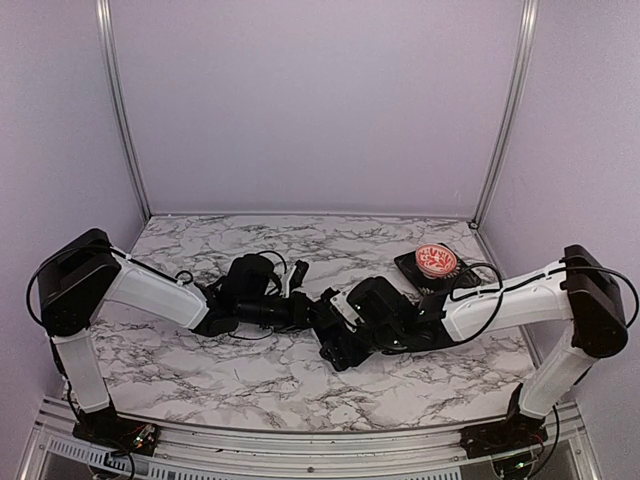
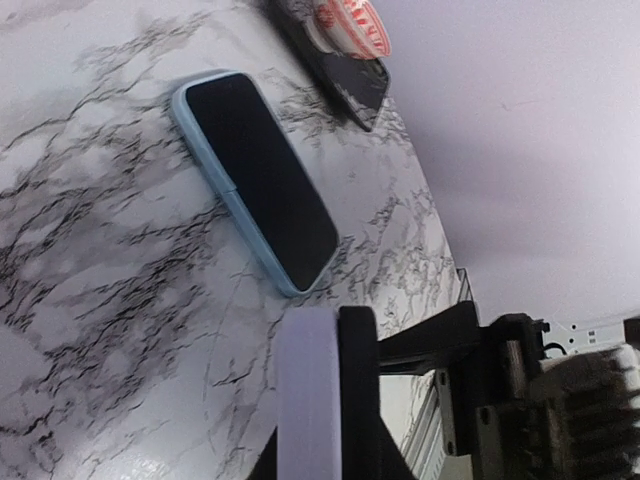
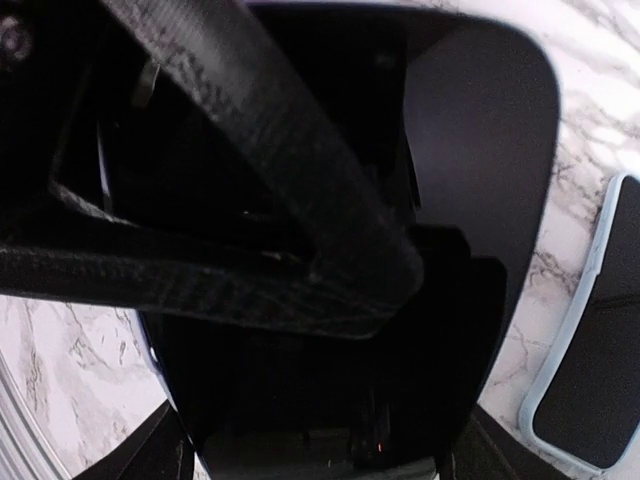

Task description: Put the phone into the phone case

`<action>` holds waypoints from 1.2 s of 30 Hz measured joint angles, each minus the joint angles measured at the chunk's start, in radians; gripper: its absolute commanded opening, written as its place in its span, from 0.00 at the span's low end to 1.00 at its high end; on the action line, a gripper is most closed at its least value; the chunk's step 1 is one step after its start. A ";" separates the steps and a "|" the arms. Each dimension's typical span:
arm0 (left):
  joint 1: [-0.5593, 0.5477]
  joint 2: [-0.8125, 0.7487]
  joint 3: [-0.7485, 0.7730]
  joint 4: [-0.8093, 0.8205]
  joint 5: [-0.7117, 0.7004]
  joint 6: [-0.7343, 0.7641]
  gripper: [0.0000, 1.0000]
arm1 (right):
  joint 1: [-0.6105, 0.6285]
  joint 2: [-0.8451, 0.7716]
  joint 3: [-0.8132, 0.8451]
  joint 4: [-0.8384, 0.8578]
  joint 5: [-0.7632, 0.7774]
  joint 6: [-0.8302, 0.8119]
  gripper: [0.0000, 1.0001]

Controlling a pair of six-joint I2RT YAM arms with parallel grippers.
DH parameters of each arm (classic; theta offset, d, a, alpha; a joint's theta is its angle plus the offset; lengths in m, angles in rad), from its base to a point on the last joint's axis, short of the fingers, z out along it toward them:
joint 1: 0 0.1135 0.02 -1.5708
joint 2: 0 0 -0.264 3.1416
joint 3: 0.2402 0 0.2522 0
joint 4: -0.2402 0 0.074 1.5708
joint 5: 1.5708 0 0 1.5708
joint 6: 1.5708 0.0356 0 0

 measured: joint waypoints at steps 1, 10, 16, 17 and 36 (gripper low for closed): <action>-0.002 -0.007 0.000 0.007 -0.004 0.003 0.00 | 0.000 -0.001 -0.003 0.010 0.001 -0.001 0.37; -0.011 -0.090 -0.051 -0.054 -0.018 0.129 0.00 | 0.002 -0.115 -0.063 0.055 0.006 -0.098 0.99; -0.108 -0.354 -0.020 -0.387 -0.082 0.486 0.00 | -0.046 -0.452 -0.126 0.077 -0.195 -0.300 0.99; -0.135 -0.412 0.000 -0.422 -0.079 0.549 0.00 | -0.055 -0.490 -0.126 0.092 -0.260 -0.337 0.99; -0.271 -0.629 0.201 -0.682 -0.096 0.907 0.00 | -0.053 -0.380 0.006 0.032 -0.753 -0.563 0.38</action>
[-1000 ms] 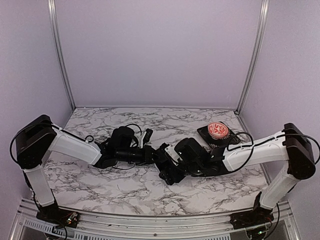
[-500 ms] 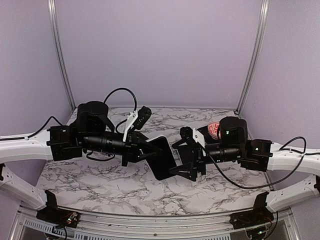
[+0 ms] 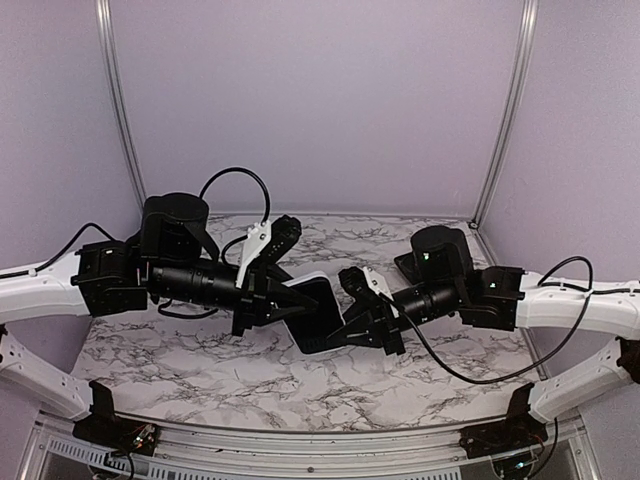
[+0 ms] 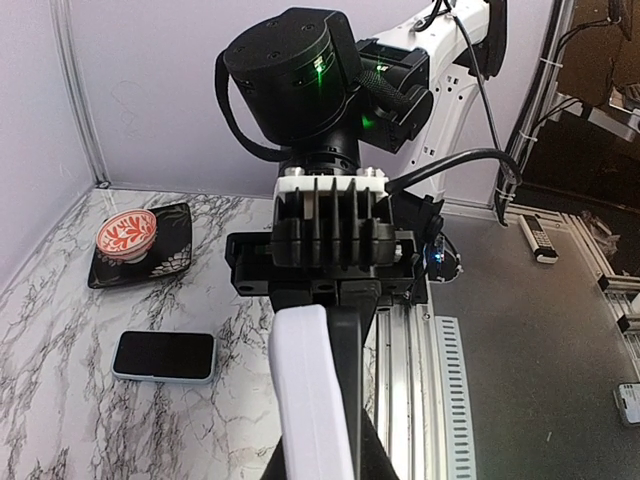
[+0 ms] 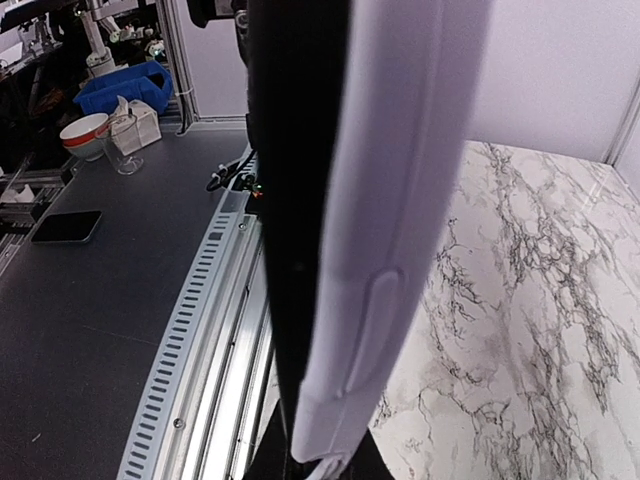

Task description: Put the phone into the phone case

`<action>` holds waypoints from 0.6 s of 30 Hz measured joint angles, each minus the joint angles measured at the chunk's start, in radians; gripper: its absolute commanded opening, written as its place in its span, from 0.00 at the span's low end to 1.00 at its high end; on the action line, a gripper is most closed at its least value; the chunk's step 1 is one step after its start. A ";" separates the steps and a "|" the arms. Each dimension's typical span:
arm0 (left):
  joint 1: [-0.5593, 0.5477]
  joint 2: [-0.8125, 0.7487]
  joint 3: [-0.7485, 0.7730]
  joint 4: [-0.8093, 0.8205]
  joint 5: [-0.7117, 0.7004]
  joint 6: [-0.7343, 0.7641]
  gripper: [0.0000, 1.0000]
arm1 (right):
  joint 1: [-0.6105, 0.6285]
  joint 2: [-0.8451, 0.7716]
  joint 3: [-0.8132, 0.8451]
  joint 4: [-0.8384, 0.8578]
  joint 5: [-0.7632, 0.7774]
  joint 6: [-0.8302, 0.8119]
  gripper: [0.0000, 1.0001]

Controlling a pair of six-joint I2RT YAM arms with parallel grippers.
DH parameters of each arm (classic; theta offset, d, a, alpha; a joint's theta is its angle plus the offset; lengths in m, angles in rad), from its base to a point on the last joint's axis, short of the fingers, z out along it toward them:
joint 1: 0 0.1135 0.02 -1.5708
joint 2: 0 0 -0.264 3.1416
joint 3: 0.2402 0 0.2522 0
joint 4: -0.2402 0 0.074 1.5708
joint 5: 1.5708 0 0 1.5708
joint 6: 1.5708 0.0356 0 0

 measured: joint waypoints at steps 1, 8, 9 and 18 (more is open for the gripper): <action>-0.002 -0.001 0.002 -0.003 -0.002 0.001 0.00 | 0.000 0.000 0.002 0.000 0.000 -0.002 0.57; -0.032 -0.003 0.003 -0.039 -0.001 0.018 0.00 | 0.001 -0.013 0.003 0.021 0.042 -0.009 0.09; -0.035 -0.003 0.003 -0.038 -0.010 0.024 0.00 | 0.001 -0.016 0.003 0.023 0.036 -0.003 0.00; -0.037 -0.010 0.007 -0.032 -0.076 0.032 0.75 | 0.007 -0.005 0.026 0.021 0.003 0.010 0.00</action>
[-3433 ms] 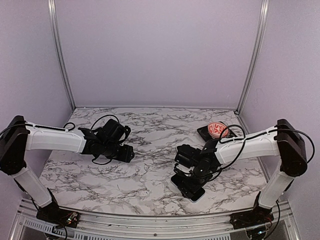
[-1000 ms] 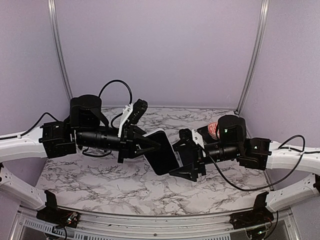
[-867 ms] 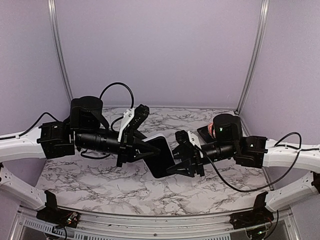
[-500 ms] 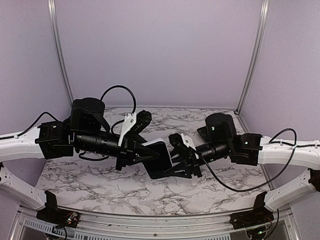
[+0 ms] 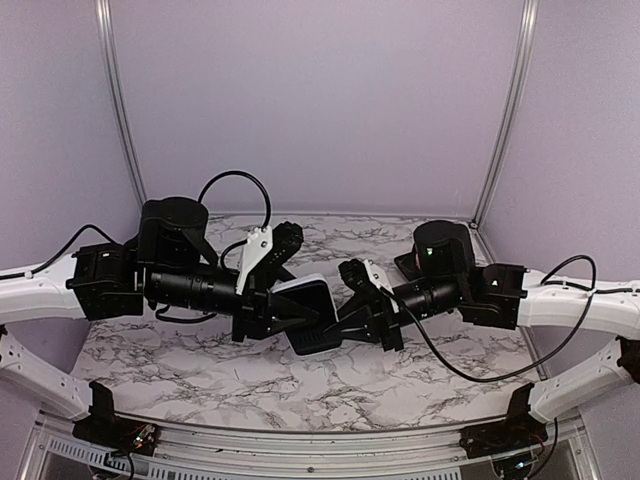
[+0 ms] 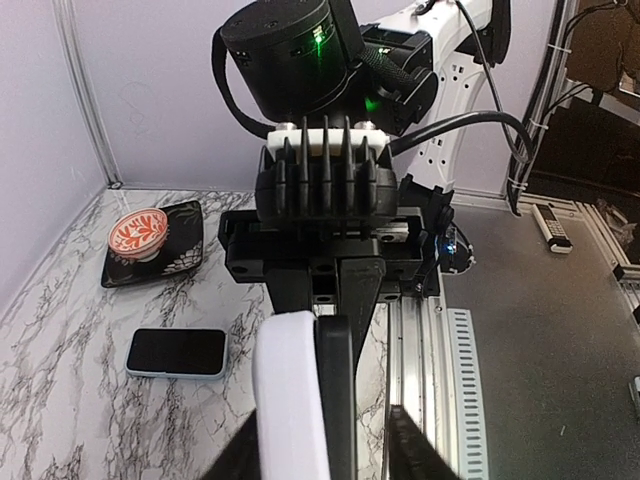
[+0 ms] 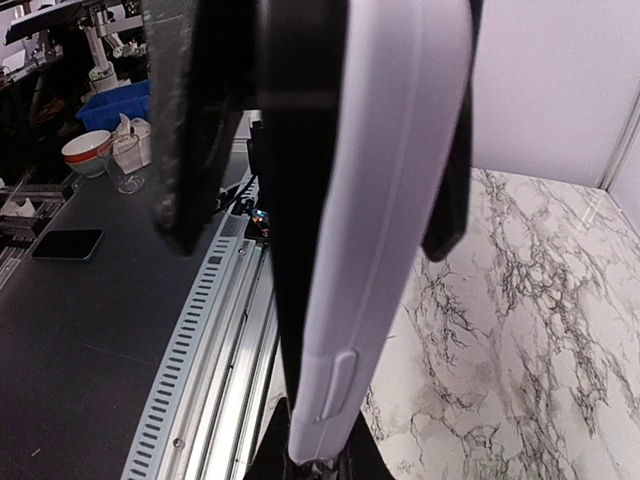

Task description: Put the phone into the phone case

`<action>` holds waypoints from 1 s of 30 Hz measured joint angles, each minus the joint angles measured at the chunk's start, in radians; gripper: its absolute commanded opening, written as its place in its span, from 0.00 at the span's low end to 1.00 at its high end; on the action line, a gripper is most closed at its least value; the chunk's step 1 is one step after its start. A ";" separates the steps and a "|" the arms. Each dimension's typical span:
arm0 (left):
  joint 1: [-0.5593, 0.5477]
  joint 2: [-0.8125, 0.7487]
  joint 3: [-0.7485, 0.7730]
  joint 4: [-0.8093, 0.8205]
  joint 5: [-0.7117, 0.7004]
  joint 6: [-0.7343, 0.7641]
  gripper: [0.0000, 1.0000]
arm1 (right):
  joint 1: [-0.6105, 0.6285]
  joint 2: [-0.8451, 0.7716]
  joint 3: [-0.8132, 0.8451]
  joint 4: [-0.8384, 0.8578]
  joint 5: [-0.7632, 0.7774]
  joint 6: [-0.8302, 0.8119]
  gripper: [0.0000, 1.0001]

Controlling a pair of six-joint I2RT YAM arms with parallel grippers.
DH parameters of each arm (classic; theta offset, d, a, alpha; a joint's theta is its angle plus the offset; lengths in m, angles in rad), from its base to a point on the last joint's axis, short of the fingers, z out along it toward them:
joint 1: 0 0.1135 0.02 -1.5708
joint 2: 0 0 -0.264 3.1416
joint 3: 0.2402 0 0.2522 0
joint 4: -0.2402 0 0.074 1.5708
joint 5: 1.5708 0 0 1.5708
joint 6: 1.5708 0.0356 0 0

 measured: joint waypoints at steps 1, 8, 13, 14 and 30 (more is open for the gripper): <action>-0.006 -0.002 -0.001 0.008 -0.013 -0.001 0.81 | -0.001 0.000 0.000 0.015 0.000 0.013 0.00; -0.016 -0.112 -0.142 0.176 -0.097 -0.026 0.83 | -0.028 -0.053 -0.008 0.189 0.000 0.121 0.00; -0.016 -0.129 -0.195 0.276 -0.118 -0.065 0.46 | -0.030 -0.077 -0.008 0.327 -0.024 0.175 0.00; -0.016 -0.117 -0.192 0.293 -0.115 -0.066 0.27 | -0.030 -0.076 -0.008 0.341 -0.030 0.181 0.00; -0.023 -0.046 -0.172 0.325 -0.091 -0.055 0.00 | -0.036 -0.085 -0.002 0.360 -0.064 0.186 0.71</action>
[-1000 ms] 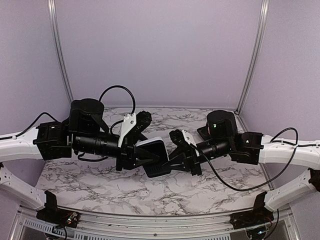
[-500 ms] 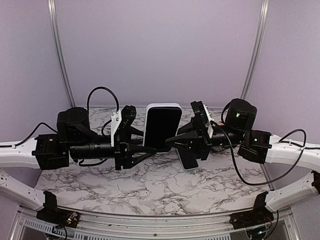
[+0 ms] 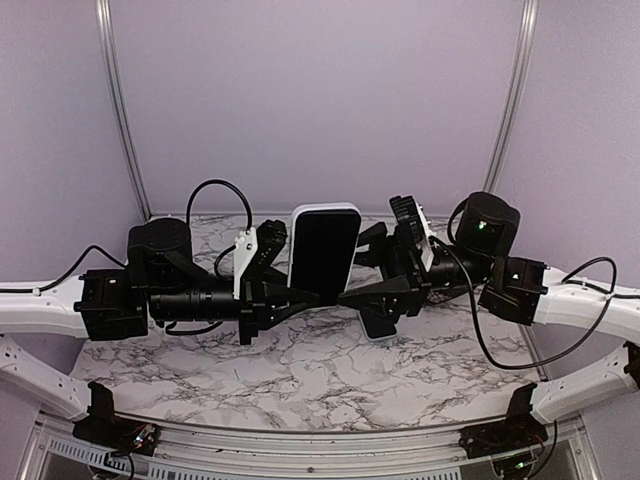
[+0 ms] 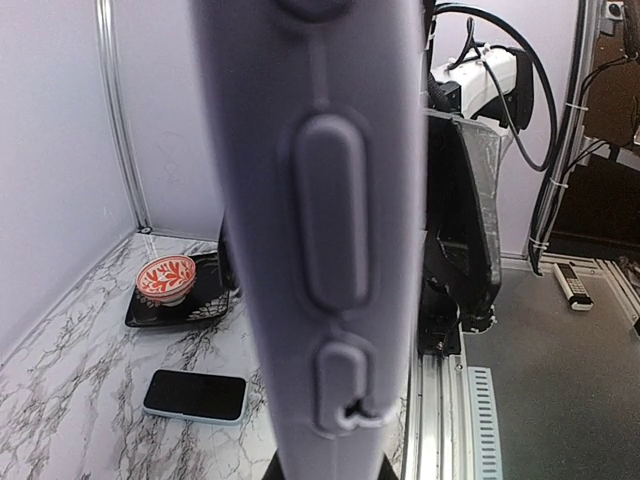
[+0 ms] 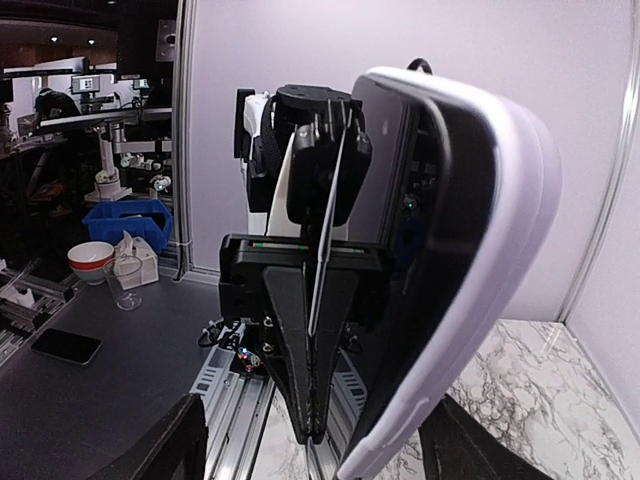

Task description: Put the phone into the phone case

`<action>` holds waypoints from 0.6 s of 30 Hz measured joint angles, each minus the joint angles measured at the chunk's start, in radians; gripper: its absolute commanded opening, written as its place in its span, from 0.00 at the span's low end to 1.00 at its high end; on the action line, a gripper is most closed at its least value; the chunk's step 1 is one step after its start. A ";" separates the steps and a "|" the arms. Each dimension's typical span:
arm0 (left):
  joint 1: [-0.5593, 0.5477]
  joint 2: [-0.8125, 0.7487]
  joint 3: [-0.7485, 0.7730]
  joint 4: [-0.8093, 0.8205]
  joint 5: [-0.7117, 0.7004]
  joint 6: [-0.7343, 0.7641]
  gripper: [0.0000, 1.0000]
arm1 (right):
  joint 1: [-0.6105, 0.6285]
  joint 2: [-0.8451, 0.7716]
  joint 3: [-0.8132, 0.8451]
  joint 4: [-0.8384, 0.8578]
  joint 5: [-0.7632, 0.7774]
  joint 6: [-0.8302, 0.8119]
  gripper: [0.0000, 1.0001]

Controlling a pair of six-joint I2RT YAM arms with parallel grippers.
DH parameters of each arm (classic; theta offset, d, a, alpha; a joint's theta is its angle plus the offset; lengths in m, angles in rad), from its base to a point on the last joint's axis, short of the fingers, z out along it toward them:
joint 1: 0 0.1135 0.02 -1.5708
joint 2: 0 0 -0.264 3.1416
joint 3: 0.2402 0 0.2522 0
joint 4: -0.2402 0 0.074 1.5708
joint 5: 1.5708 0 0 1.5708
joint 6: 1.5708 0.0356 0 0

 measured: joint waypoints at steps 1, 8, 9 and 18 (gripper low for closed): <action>-0.001 0.000 0.000 0.000 -0.004 0.002 0.00 | 0.000 0.000 0.008 0.001 0.000 -0.001 0.70; -0.026 0.003 -0.001 -0.002 -0.016 0.021 0.00 | 0.000 0.031 0.112 0.011 -0.011 -0.001 0.38; -0.027 0.003 -0.002 -0.003 -0.016 0.023 0.00 | 0.000 0.034 0.121 0.011 -0.013 -0.002 0.13; -0.033 0.003 -0.010 -0.002 -0.034 0.078 0.42 | 0.005 0.045 0.147 -0.003 -0.050 0.049 0.00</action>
